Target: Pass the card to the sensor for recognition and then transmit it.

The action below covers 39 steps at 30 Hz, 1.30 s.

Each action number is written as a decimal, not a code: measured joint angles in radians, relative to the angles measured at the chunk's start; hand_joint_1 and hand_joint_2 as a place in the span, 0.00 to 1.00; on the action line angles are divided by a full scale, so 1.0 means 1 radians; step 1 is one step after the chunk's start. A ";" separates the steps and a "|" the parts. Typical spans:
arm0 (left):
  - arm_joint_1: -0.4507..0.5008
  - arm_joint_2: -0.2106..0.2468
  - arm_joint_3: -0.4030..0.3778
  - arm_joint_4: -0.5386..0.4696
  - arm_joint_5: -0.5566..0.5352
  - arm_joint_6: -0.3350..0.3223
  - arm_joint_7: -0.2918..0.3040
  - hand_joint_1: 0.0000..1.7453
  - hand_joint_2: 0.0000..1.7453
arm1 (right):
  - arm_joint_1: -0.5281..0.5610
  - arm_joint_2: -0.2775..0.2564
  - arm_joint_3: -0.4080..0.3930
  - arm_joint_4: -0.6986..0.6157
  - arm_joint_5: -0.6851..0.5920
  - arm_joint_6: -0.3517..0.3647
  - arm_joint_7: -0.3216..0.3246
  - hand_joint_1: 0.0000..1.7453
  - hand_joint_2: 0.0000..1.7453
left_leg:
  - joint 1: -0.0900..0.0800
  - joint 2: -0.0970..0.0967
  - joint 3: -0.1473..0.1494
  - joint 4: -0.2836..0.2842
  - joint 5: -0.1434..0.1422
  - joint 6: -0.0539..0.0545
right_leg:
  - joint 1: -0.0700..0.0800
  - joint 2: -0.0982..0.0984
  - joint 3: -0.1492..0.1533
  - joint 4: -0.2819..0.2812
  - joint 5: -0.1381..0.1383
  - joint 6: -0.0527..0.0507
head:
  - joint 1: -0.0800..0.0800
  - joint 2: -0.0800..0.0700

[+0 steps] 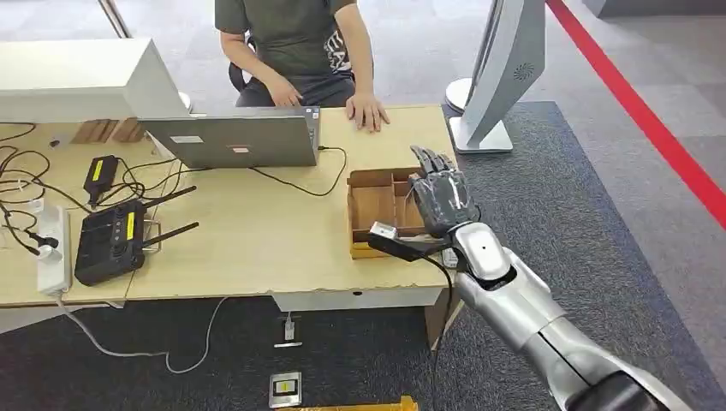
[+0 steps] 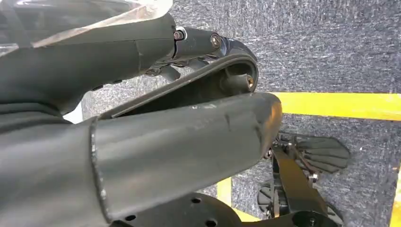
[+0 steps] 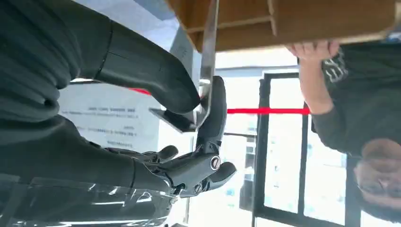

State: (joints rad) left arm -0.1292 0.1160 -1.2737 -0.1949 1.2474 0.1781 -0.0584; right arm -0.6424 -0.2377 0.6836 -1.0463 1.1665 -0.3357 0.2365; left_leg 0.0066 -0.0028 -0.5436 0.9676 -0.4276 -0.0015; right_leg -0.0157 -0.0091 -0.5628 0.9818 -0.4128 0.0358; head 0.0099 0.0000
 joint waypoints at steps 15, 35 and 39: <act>-0.006 0.000 -0.012 0.000 -0.013 -0.002 0.012 0.00 0.00 | -0.183 0.049 0.028 -0.016 0.053 0.068 -0.007 1.00 1.00 | 0.000 0.000 -0.001 0.000 0.001 -0.001 | 0.000 0.000 -0.001 0.000 0.001 -0.001 | 0.000 0.000; -0.010 -0.001 -0.035 0.000 0.008 -0.006 0.016 0.00 0.00 | -0.371 0.190 0.087 0.271 0.064 0.086 0.024 1.00 1.00 | 0.000 0.000 -0.002 0.000 0.001 -0.001 | 0.000 0.000 -0.002 0.001 0.001 -0.001 | 0.000 0.000; -0.010 -0.001 -0.035 0.000 0.021 0.001 0.028 0.00 0.00 | -0.371 0.217 0.098 0.297 0.073 0.077 0.023 1.00 1.00 | 0.000 0.000 -0.002 0.000 0.001 -0.001 | 0.000 0.000 -0.002 0.000 0.001 -0.001 | 0.000 0.000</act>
State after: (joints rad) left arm -0.1394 0.1152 -1.3088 -0.1949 1.2688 0.1789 -0.0305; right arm -1.0130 -0.0202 0.7820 -0.7492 1.2390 -0.2583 0.2594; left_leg 0.0068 -0.0029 -0.5453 0.9676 -0.4270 -0.0022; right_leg -0.0153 -0.0091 -0.5646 0.9823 -0.4121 0.0349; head 0.0103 0.0000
